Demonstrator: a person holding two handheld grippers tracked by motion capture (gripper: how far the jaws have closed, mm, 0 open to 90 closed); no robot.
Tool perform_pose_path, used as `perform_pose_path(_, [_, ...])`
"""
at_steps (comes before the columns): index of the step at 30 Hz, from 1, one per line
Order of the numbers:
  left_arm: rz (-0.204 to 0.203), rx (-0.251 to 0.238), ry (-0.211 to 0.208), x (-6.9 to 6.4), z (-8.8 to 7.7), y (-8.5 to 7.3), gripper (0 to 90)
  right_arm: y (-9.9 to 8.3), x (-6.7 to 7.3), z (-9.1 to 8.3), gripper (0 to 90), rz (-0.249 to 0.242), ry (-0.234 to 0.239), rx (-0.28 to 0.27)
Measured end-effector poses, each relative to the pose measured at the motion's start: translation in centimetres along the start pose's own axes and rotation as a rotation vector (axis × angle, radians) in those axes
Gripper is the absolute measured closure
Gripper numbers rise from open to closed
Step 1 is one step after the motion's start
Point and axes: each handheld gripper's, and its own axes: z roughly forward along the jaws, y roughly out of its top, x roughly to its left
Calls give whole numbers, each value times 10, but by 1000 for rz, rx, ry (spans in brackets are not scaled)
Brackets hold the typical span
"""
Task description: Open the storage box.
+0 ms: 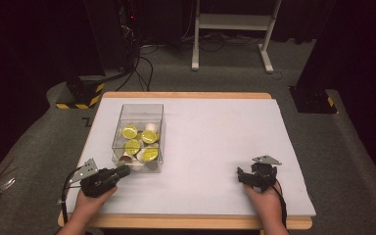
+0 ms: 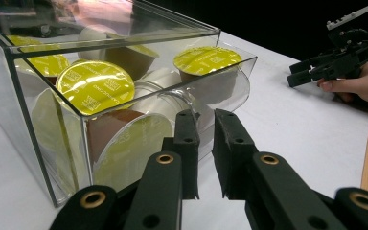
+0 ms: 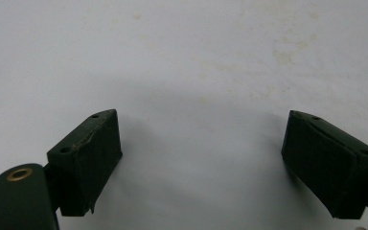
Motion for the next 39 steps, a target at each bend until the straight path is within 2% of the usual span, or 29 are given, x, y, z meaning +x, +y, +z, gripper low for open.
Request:
perform_pose_path(4, [11,2,-2,-2,-3,-1,815,0,0,0,134,0,0,0])
perform_pose_path(10, [16,3,-25,-3,-8,-3,831,0,0,0,134,0,-1,0])
perform_pose_path(17, [13,14,-50,-10,-17,-7,848,0,0,0,135,-1,-1,0])
perform_pose_path(20, [12,9,-28,-14,-22,-10,876,0,0,0,135,-1,-1,0])
perform_pose_path(21, [-18,-19,-33,-13,-28,-11,900,0,0,0,134,-1,-1,0])
perform_pose_path(25, [-29,-14,-4,-12,-34,-13,900,0,0,0,135,-2,-2,0])
perform_pose_path(26, [-33,-12,-7,-13,-34,-13,898,0,0,0,135,-2,-2,0])
perform_pose_path(29, [-35,-7,-22,-13,-30,-12,806,0,0,0,135,-2,-2,0])
perform_pose_path(32, [-23,4,-44,-13,-20,-10,754,0,0,0,135,-2,-2,0])
perform_pose_path(35, [-30,5,-58,-12,-11,-7,717,0,0,0,135,-2,-3,0])
perform_pose_path(37, [-25,8,-78,-12,-7,-7,716,0,0,0,135,-2,-3,0])
perform_pose_path(39, [-18,9,-80,-12,-5,-6,738,0,0,0,135,-2,-3,0])
